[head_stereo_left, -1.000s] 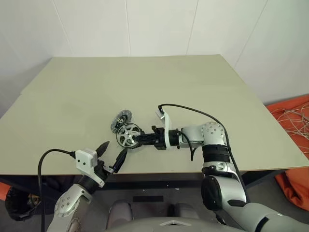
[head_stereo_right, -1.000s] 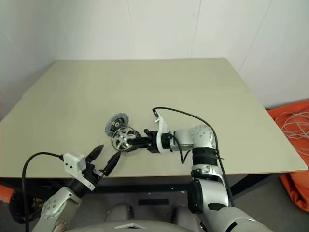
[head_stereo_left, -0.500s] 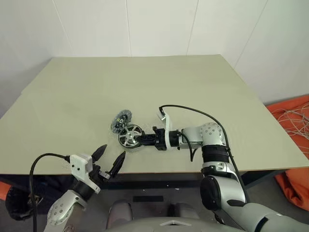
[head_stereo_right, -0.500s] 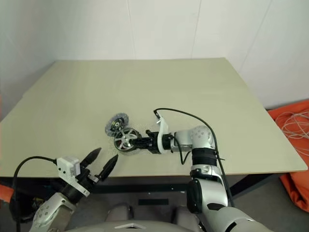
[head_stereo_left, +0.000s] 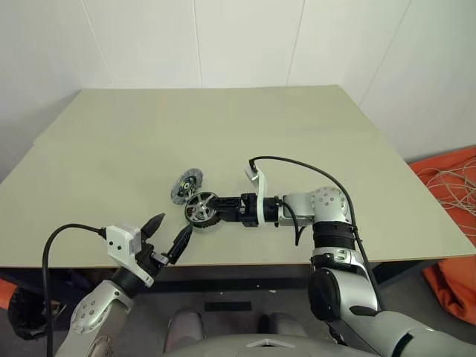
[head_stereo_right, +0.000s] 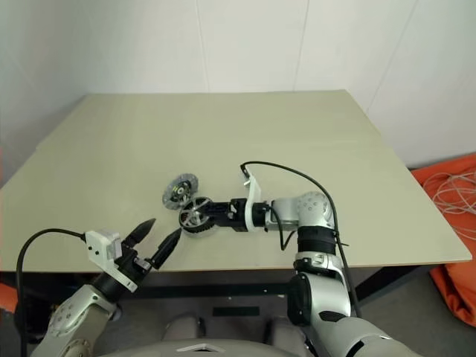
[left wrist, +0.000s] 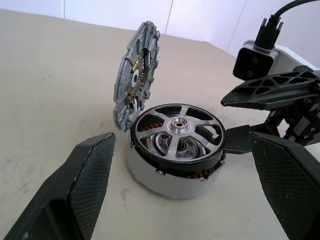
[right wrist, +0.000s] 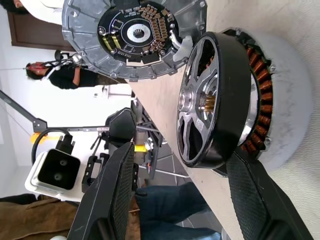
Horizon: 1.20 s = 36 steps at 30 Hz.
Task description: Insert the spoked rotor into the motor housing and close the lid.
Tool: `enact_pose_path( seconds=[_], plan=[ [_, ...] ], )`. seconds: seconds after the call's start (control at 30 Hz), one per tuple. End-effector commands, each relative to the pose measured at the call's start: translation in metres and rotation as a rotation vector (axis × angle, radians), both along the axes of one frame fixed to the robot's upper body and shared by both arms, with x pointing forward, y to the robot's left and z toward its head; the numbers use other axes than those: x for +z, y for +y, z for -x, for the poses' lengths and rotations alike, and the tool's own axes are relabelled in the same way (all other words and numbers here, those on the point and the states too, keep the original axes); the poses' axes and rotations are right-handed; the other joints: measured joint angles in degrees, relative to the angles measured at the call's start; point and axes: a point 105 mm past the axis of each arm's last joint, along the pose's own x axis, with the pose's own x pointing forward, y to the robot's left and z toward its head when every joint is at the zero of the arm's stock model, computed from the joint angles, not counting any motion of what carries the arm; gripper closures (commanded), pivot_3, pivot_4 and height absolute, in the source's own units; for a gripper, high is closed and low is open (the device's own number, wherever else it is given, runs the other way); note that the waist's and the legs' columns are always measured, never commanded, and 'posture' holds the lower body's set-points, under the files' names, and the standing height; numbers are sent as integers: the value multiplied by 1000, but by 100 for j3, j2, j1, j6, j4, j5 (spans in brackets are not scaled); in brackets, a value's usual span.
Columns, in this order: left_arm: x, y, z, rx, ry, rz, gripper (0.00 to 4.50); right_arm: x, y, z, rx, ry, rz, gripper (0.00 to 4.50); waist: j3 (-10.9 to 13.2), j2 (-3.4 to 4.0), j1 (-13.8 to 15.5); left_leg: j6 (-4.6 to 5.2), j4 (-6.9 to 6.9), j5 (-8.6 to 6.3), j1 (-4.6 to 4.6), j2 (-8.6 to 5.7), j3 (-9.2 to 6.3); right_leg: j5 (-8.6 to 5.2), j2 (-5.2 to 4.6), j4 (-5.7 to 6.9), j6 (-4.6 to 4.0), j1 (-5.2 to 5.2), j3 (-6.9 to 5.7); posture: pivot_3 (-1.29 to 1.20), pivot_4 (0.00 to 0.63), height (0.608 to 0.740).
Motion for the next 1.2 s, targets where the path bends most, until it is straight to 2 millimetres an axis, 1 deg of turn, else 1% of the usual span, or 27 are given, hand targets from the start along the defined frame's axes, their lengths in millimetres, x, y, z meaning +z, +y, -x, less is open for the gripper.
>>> enact_pose_path(
  seconds=[0.03,0.13,0.33,0.43,0.47,0.53,0.57,0.67,0.73,0.77,0.93,1.07,1.2],
  plan=[
    [6,-3,-3,-11,-33,5,0,14,-7,-8,-18,-63,0,1287,0,0,3,-1,0,1,-1,0,0,0,0,0,0,0,0,0,0,740],
    [4,-6,-1,-15,-31,8,0,17,-13,-9,-24,-77,1,1287,0,0,0,-9,0,5,-4,0,1,0,0,0,0,-2,0,0,0,740],
    [3,-9,2,-19,-32,10,0,10,-28,-8,-33,-80,48,1287,0,0,3,-15,-6,9,-8,1,1,0,2,0,-1,-7,-2,0,0,740],
    [3,-8,1,-18,-32,10,0,16,-30,-8,-29,-110,37,1287,0,1,2,-15,-7,9,-7,1,2,0,2,0,-2,-7,-2,0,0,740],
    [3,-8,1,-18,-32,9,0,22,-28,-7,-20,-140,27,1684,1,2,3,-14,-7,9,-6,1,2,0,2,0,-1,-7,-2,0,0,740],
    [2,-6,1,-17,-31,8,0,36,-22,-5,-3,-212,-13,2182,1,2,1,-13,-6,8,-6,1,2,0,1,0,-1,-6,-2,0,0,740],
    [2,-5,2,-16,-31,8,0,41,-19,-3,13,-262,-14,2549,1,2,0,-12,-6,7,-5,1,2,0,2,0,-1,-6,-2,0,0,740],
    [1,-3,2,-13,-29,4,0,47,-11,3,44,-350,-10,3566,0,0,5,-9,-6,5,-2,2,2,0,2,0,-1,-4,-2,0,0,740],
    [0,-2,4,-13,-27,3,0,46,-7,3,54,-437,31,4263,0,0,7,-8,-6,5,-3,1,1,0,2,-1,-1,-4,-2,0,0,740],
    [0,-1,4,-13,-26,2,0,46,-4,3,57,-478,45,4476,0,0,14,-8,-6,5,-4,1,1,0,1,-2,-1,-4,-2,0,0,740],
    [-1,2,5,-14,-23,0,0,38,9,-7,72,-651,133,4476,1,-1,11,-4,-5,3,-4,2,1,0,2,-2,-1,-4,-2,0,0,740],
    [-3,5,4,-12,-20,0,0,35,23,-17,91,-863,211,4476,1,-4,-7,0,-4,0,-6,2,1,0,2,-2,-1,-6,-1,0,0,740],
    [-4,6,2,-11,-19,0,0,31,35,-18,134,-955,219,4476,1,-13,-10,1,-2,-1,-11,1,0,0,1,-3,-1,-7,-1,0,0,740]
  ],
)
